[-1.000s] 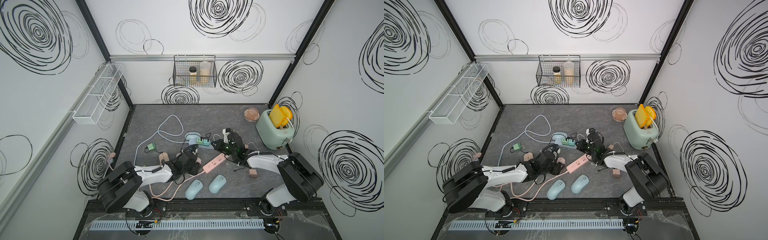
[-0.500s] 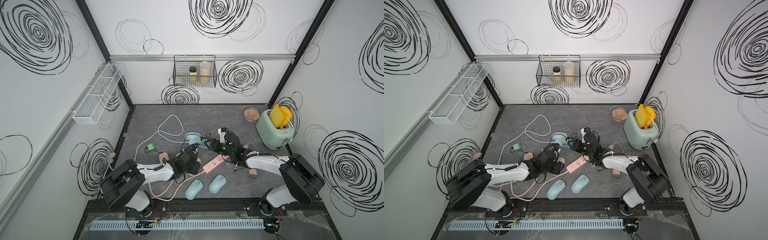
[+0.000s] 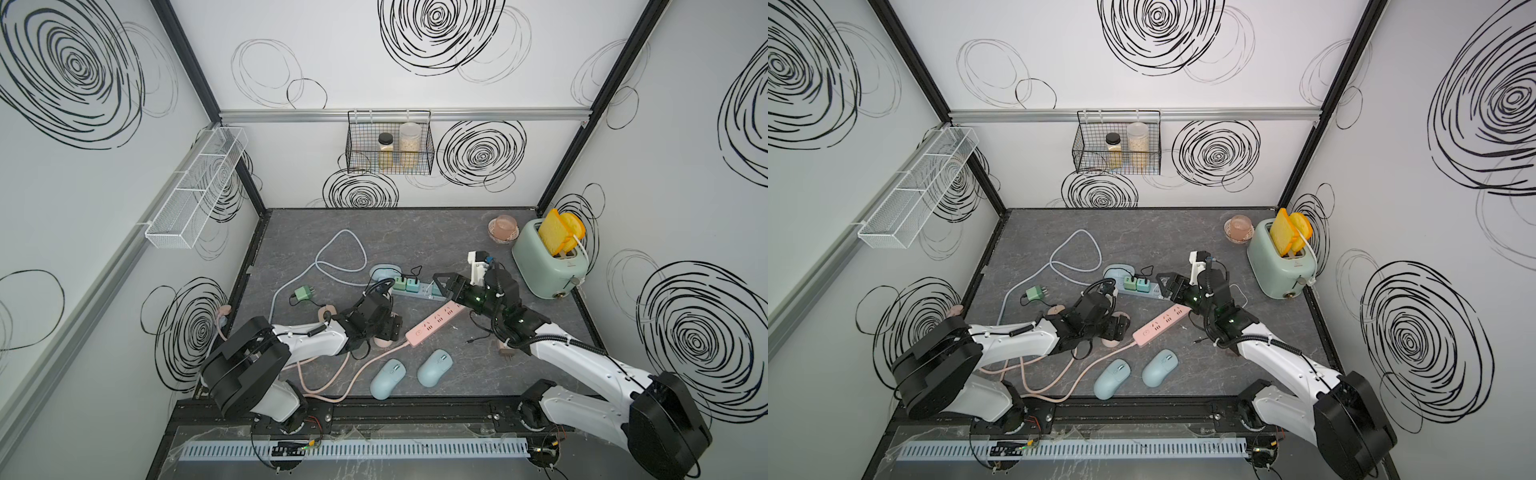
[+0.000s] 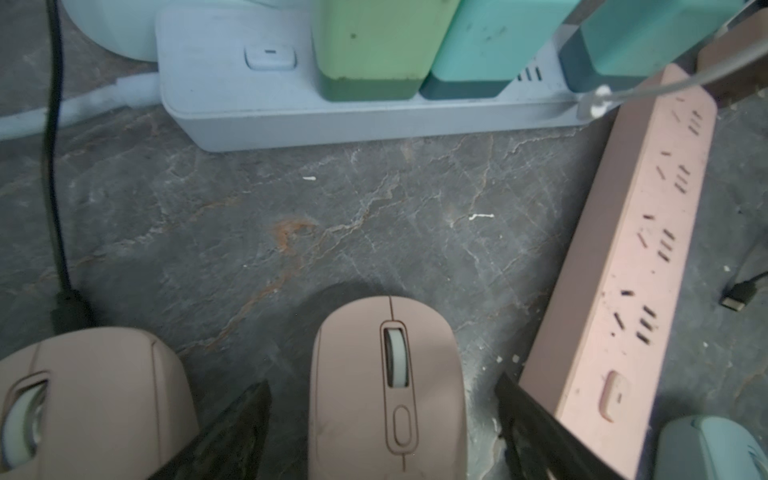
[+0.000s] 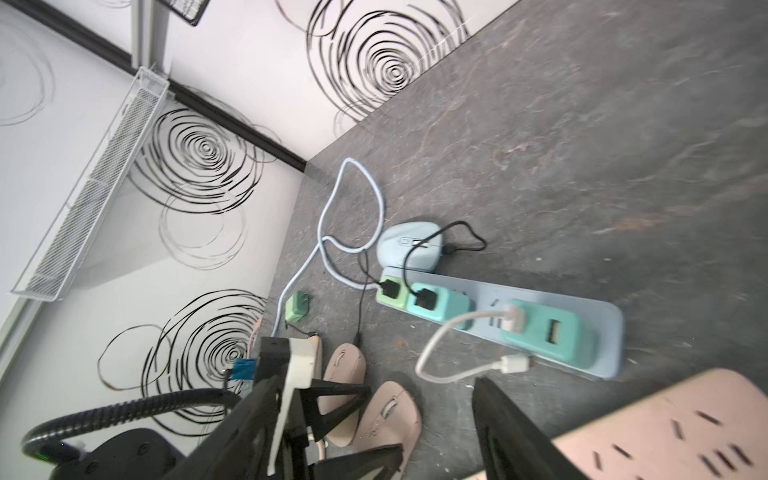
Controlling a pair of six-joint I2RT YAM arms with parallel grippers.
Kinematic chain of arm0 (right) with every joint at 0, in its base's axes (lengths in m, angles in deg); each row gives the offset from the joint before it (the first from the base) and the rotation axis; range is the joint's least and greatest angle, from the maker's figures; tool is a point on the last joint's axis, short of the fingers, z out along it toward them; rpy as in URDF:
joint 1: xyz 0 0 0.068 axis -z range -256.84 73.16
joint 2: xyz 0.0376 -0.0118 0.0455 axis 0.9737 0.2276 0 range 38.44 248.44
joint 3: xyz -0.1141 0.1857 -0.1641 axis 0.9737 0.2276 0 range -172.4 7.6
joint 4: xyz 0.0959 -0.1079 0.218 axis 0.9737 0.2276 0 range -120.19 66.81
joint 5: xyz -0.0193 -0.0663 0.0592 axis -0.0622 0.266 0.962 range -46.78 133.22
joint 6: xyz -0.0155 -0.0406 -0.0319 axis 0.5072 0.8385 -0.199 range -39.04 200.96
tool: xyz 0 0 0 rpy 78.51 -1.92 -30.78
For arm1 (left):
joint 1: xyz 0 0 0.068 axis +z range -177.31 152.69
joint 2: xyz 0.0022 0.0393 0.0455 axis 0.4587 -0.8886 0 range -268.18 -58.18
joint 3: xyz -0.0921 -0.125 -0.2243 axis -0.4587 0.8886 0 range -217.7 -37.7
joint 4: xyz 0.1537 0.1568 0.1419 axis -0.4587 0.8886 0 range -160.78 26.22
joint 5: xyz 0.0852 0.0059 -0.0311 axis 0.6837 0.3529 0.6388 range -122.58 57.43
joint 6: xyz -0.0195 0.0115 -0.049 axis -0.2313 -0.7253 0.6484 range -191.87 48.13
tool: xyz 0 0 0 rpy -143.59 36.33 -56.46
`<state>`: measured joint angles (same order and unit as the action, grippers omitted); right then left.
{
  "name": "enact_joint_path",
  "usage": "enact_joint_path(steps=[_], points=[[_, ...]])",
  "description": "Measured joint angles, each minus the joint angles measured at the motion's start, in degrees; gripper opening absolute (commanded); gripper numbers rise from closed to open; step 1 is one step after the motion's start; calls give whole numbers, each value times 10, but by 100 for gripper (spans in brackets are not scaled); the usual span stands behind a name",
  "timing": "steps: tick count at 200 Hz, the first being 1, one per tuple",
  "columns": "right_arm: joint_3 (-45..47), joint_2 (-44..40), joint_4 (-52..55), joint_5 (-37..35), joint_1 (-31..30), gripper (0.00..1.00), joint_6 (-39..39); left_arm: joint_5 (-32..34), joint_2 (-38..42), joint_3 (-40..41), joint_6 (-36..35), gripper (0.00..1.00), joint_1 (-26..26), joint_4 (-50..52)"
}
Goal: Unplug the wireless mouse
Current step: Place the mouse at the center of the board.
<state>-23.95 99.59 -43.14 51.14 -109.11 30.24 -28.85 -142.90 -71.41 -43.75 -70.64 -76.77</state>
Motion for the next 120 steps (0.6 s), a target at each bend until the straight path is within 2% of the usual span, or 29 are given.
enact_joint_path(steps=[49,80,120], points=[[38,-61,54,-13,63,77,30,-8,58,0,2,94,9,-1],[39,-57,75,-20,96,76,52,-2,92,-20,-6,95,-5,3],[43,-18,91,-25,124,72,79,16,77,-111,-42,92,-55,38]])
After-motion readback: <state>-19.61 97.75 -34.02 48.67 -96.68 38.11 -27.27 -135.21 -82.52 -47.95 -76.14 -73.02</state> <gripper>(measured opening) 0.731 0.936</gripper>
